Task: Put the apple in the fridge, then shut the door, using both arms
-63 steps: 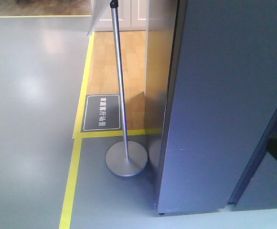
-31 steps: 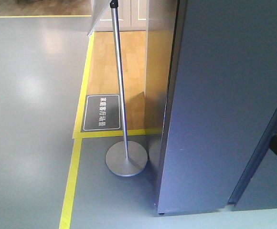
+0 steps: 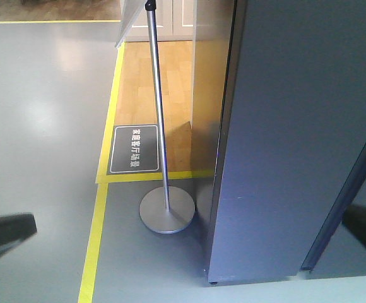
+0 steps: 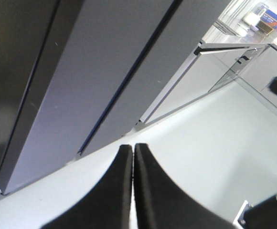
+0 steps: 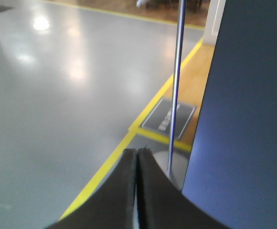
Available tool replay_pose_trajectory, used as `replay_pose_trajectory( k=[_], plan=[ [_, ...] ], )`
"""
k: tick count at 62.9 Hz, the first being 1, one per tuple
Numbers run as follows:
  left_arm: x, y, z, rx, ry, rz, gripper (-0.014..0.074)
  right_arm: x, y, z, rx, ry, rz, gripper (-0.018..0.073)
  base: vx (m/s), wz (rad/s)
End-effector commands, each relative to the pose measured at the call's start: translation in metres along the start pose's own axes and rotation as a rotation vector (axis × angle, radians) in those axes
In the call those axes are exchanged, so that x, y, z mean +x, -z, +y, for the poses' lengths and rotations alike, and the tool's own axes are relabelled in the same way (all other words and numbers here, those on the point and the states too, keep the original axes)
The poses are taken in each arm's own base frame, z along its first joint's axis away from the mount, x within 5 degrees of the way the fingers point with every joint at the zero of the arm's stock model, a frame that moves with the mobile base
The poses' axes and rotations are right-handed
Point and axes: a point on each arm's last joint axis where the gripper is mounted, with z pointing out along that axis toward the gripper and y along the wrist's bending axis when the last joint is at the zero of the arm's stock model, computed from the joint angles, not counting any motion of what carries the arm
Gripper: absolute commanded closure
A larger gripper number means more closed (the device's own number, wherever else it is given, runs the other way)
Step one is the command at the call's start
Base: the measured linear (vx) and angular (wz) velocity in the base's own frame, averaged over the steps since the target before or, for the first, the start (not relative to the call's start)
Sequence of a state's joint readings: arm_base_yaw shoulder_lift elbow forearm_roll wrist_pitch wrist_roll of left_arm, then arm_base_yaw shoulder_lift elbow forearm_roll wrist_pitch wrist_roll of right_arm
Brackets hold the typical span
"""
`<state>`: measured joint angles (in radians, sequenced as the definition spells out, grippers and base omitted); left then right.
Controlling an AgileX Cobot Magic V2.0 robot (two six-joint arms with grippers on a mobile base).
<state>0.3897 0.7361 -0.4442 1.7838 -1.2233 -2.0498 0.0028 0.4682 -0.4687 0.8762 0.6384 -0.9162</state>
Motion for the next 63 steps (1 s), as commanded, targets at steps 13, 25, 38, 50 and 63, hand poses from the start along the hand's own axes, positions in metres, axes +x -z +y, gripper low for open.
replay_pose_trajectory(
  k=[13,25,38,50,63],
  plan=[
    [0.023,-0.001,-0.001,0.014,0.019,0.021,0.0604,0.017,-0.008,-0.003,0.009,-0.056,0.029,0.0564,0.0,0.0],
    [0.023,-0.001,-0.001,0.011,0.018,0.02,0.0604,0.018,-0.008,-0.002,0.002,-0.057,0.034,0.0564,0.0,0.0],
    [0.023,-0.001,-0.002,0.016,0.02,0.018,0.0604,0.018,-0.008,-0.002,0.002,-0.057,0.034,0.0564,0.0,0.0],
    [0.023,-0.001,-0.002,0.016,0.02,0.018,0.0604,0.018,-0.008,-0.002,0.002,-0.057,0.034,0.0564,0.0,0.0],
    [0.023,-0.001,-0.001,0.011,0.006,0.019,0.0604,0.018,-0.008,-0.002,0.002,-0.057,0.033,0.0563,0.0,0.0]
  ],
)
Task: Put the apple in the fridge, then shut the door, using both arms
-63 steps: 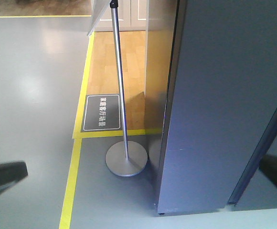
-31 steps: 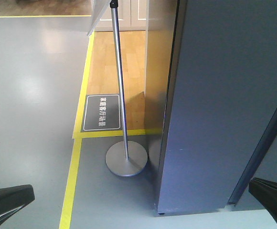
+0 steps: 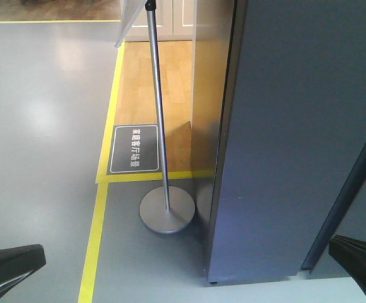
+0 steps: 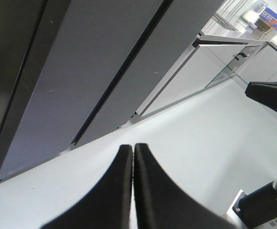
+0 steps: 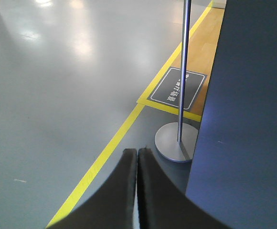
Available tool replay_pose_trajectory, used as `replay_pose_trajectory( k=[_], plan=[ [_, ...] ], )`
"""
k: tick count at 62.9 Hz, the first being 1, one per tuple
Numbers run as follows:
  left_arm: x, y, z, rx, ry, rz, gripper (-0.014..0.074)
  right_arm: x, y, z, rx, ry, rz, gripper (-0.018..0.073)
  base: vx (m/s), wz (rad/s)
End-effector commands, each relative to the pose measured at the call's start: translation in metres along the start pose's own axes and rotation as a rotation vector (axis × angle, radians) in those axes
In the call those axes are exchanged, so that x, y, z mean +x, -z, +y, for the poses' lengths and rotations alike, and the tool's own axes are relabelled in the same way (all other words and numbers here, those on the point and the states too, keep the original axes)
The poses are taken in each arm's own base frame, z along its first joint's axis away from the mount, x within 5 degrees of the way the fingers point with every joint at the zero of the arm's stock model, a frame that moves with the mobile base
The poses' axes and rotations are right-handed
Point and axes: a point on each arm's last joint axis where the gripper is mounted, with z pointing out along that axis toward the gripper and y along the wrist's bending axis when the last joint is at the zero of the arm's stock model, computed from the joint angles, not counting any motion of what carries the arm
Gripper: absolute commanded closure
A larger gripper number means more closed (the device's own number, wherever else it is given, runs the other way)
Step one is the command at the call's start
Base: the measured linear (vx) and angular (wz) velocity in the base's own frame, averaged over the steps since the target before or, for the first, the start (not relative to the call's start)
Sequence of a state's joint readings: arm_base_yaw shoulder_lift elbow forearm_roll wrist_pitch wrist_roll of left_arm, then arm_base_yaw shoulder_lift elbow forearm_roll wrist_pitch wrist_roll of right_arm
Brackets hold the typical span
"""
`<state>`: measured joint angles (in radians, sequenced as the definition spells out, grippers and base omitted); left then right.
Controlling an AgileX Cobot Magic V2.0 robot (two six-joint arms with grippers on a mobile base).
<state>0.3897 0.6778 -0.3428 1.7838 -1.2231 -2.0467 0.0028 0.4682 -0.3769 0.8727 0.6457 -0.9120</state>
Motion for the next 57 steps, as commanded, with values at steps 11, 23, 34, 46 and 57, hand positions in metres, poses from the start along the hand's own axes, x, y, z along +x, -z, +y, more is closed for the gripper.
replay_pose_trajectory(
  k=[11,23,34,46,57],
  plan=[
    [-0.011,0.002,0.009,-0.129,-0.352,-0.046,0.0604,-0.011,0.002,-0.001,0.017,-0.013,-0.054,0.0564,0.0,0.0],
    [-0.019,0.005,0.022,-0.306,-0.467,-0.095,0.0604,-0.011,0.002,-0.001,0.017,-0.013,-0.054,0.0563,0.0,0.0],
    [-0.028,0.002,0.025,-0.412,-0.451,-0.179,0.0604,-0.011,0.002,-0.001,0.017,-0.013,-0.054,0.0563,0.0,0.0],
    [-0.033,-0.005,0.018,-0.394,-0.323,-0.278,0.0604,-0.011,0.002,-0.001,0.018,-0.012,-0.053,0.0563,0.0,0.0],
    [-0.034,-0.004,0.018,-0.392,-0.277,-0.307,0.0604,-0.011,0.002,-0.001,0.017,-0.013,-0.054,0.0563,0.0,0.0]
  ],
)
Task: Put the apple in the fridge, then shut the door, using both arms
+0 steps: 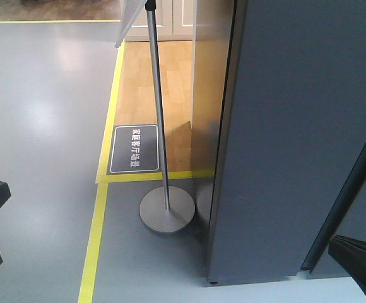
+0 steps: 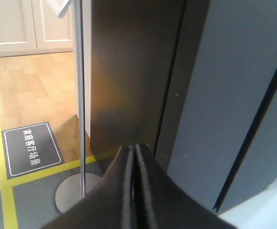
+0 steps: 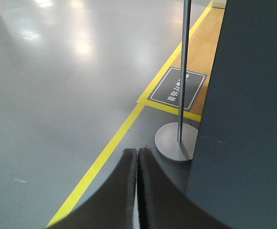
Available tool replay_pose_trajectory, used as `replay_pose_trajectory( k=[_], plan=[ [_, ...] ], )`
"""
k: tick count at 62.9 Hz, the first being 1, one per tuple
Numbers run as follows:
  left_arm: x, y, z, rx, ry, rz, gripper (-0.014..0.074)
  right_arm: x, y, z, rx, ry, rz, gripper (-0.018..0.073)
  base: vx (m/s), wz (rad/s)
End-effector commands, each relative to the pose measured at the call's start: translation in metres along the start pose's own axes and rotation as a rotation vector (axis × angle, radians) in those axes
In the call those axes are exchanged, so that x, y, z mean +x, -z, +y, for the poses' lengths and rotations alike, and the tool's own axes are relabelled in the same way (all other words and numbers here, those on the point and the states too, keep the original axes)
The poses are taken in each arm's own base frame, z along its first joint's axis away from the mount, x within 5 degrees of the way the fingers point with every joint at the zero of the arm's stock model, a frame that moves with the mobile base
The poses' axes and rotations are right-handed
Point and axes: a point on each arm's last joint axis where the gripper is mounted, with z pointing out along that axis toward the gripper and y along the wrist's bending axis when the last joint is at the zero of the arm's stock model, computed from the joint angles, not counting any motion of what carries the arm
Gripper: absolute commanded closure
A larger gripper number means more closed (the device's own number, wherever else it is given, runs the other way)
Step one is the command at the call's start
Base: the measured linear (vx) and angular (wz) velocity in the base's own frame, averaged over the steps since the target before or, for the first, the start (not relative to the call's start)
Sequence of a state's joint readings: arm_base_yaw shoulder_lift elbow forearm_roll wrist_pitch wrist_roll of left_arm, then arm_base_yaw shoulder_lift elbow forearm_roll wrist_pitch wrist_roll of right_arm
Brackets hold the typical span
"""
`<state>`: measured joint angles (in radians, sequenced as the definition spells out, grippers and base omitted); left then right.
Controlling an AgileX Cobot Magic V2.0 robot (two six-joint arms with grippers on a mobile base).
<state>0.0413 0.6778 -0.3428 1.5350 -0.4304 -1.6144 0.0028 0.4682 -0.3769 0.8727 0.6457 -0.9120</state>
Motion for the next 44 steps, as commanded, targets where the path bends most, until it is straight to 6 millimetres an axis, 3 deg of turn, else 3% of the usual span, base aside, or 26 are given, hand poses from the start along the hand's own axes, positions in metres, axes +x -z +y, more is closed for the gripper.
replay_pose_trajectory(
  k=[1,27,44],
  plan=[
    [-0.009,0.0,0.0,-0.004,0.071,-0.042,0.0604,-0.011,0.002,-0.001,0.017,-0.013,-0.054,0.0563,0.0,0.0],
    [-0.011,0.0,0.004,-0.041,0.204,-0.098,0.0604,-0.011,0.002,-0.001,0.016,-0.013,-0.053,0.0563,0.0,0.0],
    [0.035,0.001,0.016,-0.15,0.215,-0.033,0.0604,-0.011,0.002,-0.001,0.016,-0.013,-0.053,0.0563,0.0,0.0]
  ],
)
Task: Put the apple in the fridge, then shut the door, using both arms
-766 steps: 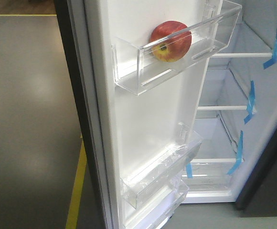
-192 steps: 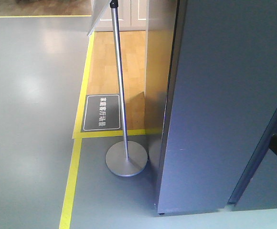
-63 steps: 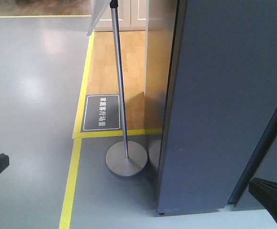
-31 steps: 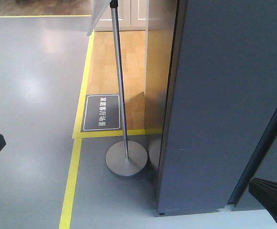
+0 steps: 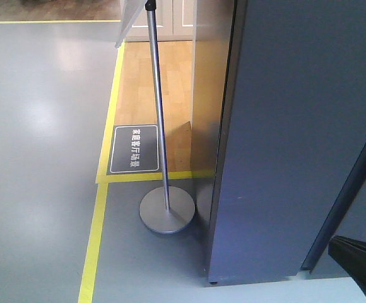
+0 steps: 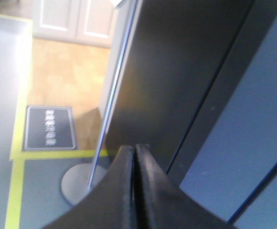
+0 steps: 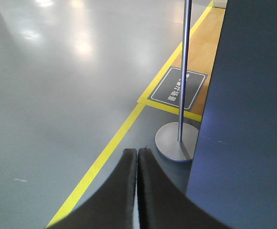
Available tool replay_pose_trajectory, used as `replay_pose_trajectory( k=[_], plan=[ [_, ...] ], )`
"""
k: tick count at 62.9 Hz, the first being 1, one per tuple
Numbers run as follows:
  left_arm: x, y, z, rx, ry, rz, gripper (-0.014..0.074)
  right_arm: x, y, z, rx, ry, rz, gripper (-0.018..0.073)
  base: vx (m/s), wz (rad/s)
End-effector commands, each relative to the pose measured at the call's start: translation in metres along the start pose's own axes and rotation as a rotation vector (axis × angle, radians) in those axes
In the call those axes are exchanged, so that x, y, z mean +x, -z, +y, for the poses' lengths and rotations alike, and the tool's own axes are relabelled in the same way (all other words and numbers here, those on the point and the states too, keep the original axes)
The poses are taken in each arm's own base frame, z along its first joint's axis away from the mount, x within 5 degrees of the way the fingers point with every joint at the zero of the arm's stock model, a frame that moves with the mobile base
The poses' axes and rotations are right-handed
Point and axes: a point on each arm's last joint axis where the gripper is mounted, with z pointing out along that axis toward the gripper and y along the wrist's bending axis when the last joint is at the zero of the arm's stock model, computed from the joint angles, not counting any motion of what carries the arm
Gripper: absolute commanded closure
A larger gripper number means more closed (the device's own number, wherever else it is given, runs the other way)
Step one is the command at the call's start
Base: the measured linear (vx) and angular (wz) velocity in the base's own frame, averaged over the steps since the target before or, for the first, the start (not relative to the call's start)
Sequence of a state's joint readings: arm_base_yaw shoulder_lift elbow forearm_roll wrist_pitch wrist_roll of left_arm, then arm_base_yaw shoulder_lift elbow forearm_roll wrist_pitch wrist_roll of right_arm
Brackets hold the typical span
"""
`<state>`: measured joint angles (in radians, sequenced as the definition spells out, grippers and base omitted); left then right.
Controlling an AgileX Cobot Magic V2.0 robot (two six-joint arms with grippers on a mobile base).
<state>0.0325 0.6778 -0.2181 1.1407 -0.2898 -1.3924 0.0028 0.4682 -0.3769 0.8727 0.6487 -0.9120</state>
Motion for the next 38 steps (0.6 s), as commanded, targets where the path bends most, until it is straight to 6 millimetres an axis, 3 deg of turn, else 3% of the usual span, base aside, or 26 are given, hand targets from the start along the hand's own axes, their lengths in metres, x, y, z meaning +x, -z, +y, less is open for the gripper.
replay_pose_trajectory(
  k=[1,13,28,38],
  plan=[
    [0.005,0.0,0.001,0.006,0.04,-0.018,0.0604,-0.011,0.002,-0.001,0.019,-0.013,-0.055,0.0563,0.0,0.0],
    [0.027,0.002,0.006,-0.002,-0.02,-0.024,0.0604,-0.011,0.003,-0.001,0.019,-0.014,-0.055,0.0563,0.0,0.0],
    [0.029,0.009,-0.002,0.12,-0.15,-0.219,0.0604,-0.011,0.003,-0.001,0.019,-0.014,-0.055,0.0563,0.0,0.0],
    [0.037,0.02,0.007,0.057,-0.063,-0.34,0.0604,-0.011,0.003,-0.001,0.019,-0.014,-0.055,0.0563,0.0,0.0]
  ],
)
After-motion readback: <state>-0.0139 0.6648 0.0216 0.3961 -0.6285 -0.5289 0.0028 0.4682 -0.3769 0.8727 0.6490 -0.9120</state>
